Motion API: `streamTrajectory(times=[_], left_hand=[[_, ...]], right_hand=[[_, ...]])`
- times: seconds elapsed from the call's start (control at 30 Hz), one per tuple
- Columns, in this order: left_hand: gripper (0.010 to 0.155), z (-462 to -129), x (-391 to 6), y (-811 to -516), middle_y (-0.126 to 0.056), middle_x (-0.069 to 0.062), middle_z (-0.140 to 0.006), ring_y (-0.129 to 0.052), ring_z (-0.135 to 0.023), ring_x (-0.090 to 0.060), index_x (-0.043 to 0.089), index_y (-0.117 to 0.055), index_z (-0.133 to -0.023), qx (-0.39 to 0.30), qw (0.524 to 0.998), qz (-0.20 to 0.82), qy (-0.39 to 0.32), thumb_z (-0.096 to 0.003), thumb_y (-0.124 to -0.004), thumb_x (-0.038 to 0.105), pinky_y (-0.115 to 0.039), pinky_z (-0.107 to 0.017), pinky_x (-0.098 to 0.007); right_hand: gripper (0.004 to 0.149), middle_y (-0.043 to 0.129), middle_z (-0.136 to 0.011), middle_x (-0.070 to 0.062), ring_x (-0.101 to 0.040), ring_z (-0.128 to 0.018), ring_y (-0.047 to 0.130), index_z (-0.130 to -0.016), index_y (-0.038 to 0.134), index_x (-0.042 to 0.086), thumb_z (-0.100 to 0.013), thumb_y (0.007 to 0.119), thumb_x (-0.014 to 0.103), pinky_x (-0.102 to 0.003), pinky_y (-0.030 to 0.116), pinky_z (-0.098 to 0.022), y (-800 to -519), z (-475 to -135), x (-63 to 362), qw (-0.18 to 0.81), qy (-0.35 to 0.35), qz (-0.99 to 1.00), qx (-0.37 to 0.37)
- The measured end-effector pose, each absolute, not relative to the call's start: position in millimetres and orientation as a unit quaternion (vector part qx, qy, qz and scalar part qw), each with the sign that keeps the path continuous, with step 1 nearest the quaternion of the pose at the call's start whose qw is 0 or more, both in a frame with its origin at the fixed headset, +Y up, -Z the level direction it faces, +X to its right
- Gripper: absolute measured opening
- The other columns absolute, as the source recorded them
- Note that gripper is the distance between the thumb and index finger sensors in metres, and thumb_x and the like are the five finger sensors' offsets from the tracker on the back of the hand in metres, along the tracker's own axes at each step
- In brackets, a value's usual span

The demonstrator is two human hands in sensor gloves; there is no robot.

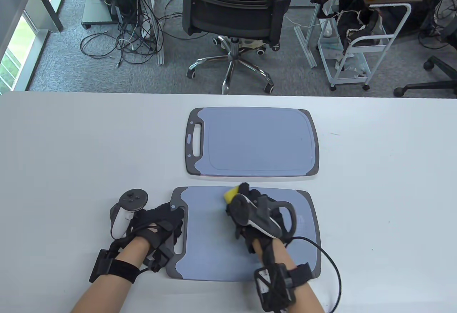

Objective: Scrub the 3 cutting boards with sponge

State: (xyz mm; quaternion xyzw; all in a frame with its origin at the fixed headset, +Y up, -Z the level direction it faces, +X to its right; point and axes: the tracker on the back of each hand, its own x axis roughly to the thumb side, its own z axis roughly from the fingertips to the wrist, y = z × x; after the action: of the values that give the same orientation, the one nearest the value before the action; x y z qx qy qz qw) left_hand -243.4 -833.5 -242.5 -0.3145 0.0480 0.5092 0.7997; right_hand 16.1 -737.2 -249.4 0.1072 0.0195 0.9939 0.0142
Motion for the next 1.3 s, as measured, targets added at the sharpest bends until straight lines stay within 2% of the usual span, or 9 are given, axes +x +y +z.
streamTrajectory(times=[0.17,0.27,0.37,0.57,0.7,0.83,1.07,1.17,1.3], left_hand=[[0.051,-238,-242,-833,-0.093,0.007,-0.068,-0.105,-0.042,-0.001,0.014,-0.073,-0.092,-0.311,0.797,0.515,0.058,-0.0588,-0.077,0.053,-0.102,-0.030,-0.023],[0.051,-238,-242,-834,-0.094,0.007,-0.068,-0.106,-0.042,-0.001,0.014,-0.073,-0.092,-0.314,0.794,0.517,0.063,-0.0588,-0.077,0.053,-0.103,-0.030,-0.023],[0.052,-237,-241,-832,-0.094,0.007,-0.069,-0.106,-0.043,-0.001,0.014,-0.073,-0.093,-0.318,0.791,0.519,0.061,-0.0586,-0.076,0.054,-0.103,-0.031,-0.023],[0.053,-237,-240,-830,-0.094,0.007,-0.069,-0.106,-0.044,-0.001,0.015,-0.073,-0.093,-0.323,0.787,0.522,0.063,-0.0585,-0.076,0.054,-0.102,-0.032,-0.024],[0.053,-237,-240,-829,-0.093,0.007,-0.070,-0.106,-0.044,-0.001,0.015,-0.073,-0.093,-0.324,0.788,0.521,0.063,-0.0585,-0.076,0.055,-0.102,-0.032,-0.023],[0.052,-236,-239,-828,-0.093,0.008,-0.069,-0.106,-0.044,-0.001,0.015,-0.073,-0.093,-0.318,0.792,0.517,0.063,-0.0585,-0.076,0.054,-0.102,-0.031,-0.023],[0.052,-237,-239,-828,-0.093,0.007,-0.070,-0.106,-0.045,-0.002,0.015,-0.072,-0.094,-0.324,0.786,0.523,0.060,-0.0586,-0.076,0.054,-0.102,-0.033,-0.024],[0.053,-237,-239,-828,-0.093,0.007,-0.070,-0.106,-0.045,-0.002,0.014,-0.072,-0.094,-0.324,0.787,0.522,0.059,-0.0585,-0.076,0.053,-0.102,-0.033,-0.024],[0.053,-236,-239,-828,-0.093,0.006,-0.070,-0.107,-0.045,-0.002,0.015,-0.072,-0.094,-0.321,0.789,0.519,0.060,-0.0583,-0.076,0.054,-0.102,-0.032,-0.024]], right_hand=[[0.074,0.084,-0.083,-0.011,-0.028,-0.061,0.092,-0.104,0.063,0.010,-0.049,0.071,0.058,-0.048,0.078,-0.050,-746,-262,-58,-0.006,0.028,0.988,0.149],[0.074,0.084,-0.082,-0.009,-0.027,-0.061,0.092,-0.104,0.063,0.012,-0.049,0.070,0.059,-0.047,0.078,-0.050,-750,-269,-53,-0.058,0.029,0.988,0.138],[0.073,0.085,-0.080,-0.009,-0.027,-0.061,0.092,-0.104,0.063,0.011,-0.048,0.070,0.059,-0.047,0.078,-0.050,-755,-274,-4,-0.057,0.043,0.995,0.076],[0.073,0.085,-0.080,-0.012,-0.028,-0.061,0.091,-0.104,0.064,0.009,-0.049,0.070,0.057,-0.048,0.077,-0.050,-766,-248,178,-0.053,0.099,0.979,-0.167],[0.073,0.084,-0.080,-0.013,-0.028,-0.060,0.091,-0.103,0.064,0.005,-0.050,0.070,0.056,-0.048,0.078,-0.049,-769,-228,229,-0.020,0.125,0.962,-0.242],[0.074,0.087,-0.076,-0.013,-0.027,-0.057,0.092,-0.101,0.066,0.005,-0.049,0.072,0.057,-0.047,0.079,-0.047,-764,-237,167,-0.020,0.077,0.990,-0.115],[0.074,0.084,-0.079,-0.010,-0.026,-0.059,0.091,-0.103,0.063,0.010,-0.049,0.069,0.059,-0.046,0.079,-0.050,-750,-207,-37,-0.063,0.042,0.972,0.222],[0.073,0.084,-0.080,-0.007,-0.024,-0.059,0.092,-0.104,0.063,0.013,-0.048,0.068,0.060,-0.045,0.079,-0.050,-749,-204,-41,-0.076,0.031,0.971,0.225],[0.072,0.084,-0.080,-0.007,-0.025,-0.059,0.092,-0.104,0.064,0.014,-0.048,0.069,0.060,-0.046,0.079,-0.049,-755,-217,34,-0.047,0.052,0.991,0.115]])
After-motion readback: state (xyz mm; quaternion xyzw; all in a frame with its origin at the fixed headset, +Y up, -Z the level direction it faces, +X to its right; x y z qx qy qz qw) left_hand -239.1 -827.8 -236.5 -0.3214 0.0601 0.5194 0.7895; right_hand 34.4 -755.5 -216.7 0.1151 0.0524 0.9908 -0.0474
